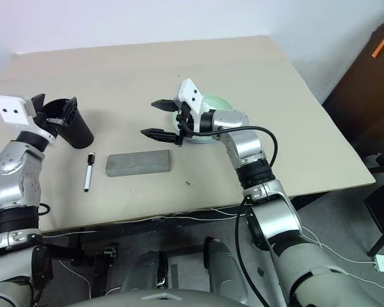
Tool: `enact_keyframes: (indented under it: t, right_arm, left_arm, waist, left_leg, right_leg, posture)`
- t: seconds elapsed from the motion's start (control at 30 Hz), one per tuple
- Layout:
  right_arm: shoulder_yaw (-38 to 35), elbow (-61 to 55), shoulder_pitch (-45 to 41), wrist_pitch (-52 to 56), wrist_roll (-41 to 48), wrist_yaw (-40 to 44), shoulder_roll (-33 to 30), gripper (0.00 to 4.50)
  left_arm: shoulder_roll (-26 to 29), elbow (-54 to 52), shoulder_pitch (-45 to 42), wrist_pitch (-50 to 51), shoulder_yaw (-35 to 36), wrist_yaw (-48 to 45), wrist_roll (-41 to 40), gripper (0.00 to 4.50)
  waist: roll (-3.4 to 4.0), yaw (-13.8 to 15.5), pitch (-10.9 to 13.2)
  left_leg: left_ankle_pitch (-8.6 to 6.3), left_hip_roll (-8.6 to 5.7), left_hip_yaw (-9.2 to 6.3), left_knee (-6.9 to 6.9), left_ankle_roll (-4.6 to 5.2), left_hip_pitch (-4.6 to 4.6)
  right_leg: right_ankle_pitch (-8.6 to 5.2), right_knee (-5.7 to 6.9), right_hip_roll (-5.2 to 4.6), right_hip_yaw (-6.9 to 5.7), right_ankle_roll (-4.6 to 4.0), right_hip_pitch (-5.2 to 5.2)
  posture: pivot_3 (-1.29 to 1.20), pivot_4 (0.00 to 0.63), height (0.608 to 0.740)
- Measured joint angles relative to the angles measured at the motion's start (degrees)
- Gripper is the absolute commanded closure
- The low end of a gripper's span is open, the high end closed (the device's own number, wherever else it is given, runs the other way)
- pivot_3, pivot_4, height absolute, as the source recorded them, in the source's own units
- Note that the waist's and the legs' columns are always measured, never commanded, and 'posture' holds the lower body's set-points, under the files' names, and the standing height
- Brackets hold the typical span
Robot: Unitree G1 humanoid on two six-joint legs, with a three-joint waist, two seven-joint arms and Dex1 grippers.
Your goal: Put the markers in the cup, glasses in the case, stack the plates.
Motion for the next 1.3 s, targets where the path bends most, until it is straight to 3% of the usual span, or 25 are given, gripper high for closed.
enact_keyframes:
  t: [0.27,0.5,0.7,0.77,1.07,1.2,1.3]
  right_arm:
    - [-0.9,0.1,-0.4,2.6,2.0,0.2,-0.1,0.0]
    - [-1.6,4.1,-3.7,4.8,2.2,1.5,-1.6,0.0]
    - [-1.9,8.1,-5.5,4.2,2.1,3.0,-2.0,0.0]
    - [-1.9,8.8,-6.1,3.6,2.0,3.6,-2.0,0.0]
    - [-1.9,11.0,-6.6,2.3,1.0,4.8,-2.1,0.0]
    - [-1.9,11.0,-6.6,2.0,0.8,4.8,-2.4,0.0]
    - [-1.9,11.0,-6.6,1.8,0.1,4.6,-2.5,0.0]
  left_arm:
    - [4.3,-17.9,2.2,13.8,3.3,5.1,-3.7,0.03]
    - [10.8,-37.5,6.2,44.9,5.5,12.6,-12.9,0.03]
    - [10.6,-47.5,1.0,80.3,10.0,20.0,-22.5,0.03]
    - [10.7,-49.5,0.9,86.2,10.8,21.5,-26.3,0.03]
    - [9.3,-46.8,9.5,88.1,10.8,30.9,-32.4,0.03]
    - [7.5,-41.9,10.5,88.1,9.3,34.0,-30.5,0.03]
    - [3.0,-38.4,9.7,88.1,7.2,34.7,-25.7,0.03]
  waist:
    - [0.0,-0.2,0.0]
    - [0.0,-0.3,0.0]
    - [-0.03,-0.3,0.0]
    - [-0.03,-0.4,0.0]
    - [-0.03,-0.3,0.0]
    - [-0.03,-0.3,0.0]
    - [-0.03,-0.2,0.0]
  left_leg:
    - [0.0,0.01,-0.01,-0.02,0.0,0.0]
    - [0.0,0.0,-0.04,-0.02,0.0,0.05]
    - [0.0,0.0,-0.28,0.01,0.0,0.03]
    - [0.0,0.0,-0.36,-0.02,0.0,0.09]
    - [0.0,0.03,-0.77,-0.09,0.0,0.13]
    - [-0.01,0.01,-0.78,-0.08,-0.01,0.19]
    - [0.0,0.0,-0.8,-0.08,-0.01,0.16]
  right_leg:
    - [-0.01,0.01,0.0,0.0,0.03,-0.01]
    - [-0.13,-0.01,0.03,0.03,-0.1,0.01]
    - [-0.13,-0.02,0.2,0.03,-0.09,0.05]
    - [-0.14,-0.02,0.25,0.03,-0.1,0.08]
    - [-0.13,-0.02,0.55,0.03,-0.19,0.05]
    - [-0.1,-0.04,0.54,0.03,-0.23,0.1]
    - [-0.09,-0.07,0.56,0.02,-0.25,0.12]
  posture:
    - [0.0,0.15,0.733]
    - [0.0,0.15,0.733]
    - [0.0,0.15,0.733]
    - [0.0,0.15,0.733]
    - [0.0,0.15,0.733]
    - [0.0,0.15,0.733]
    - [0.0,0.15,0.733]
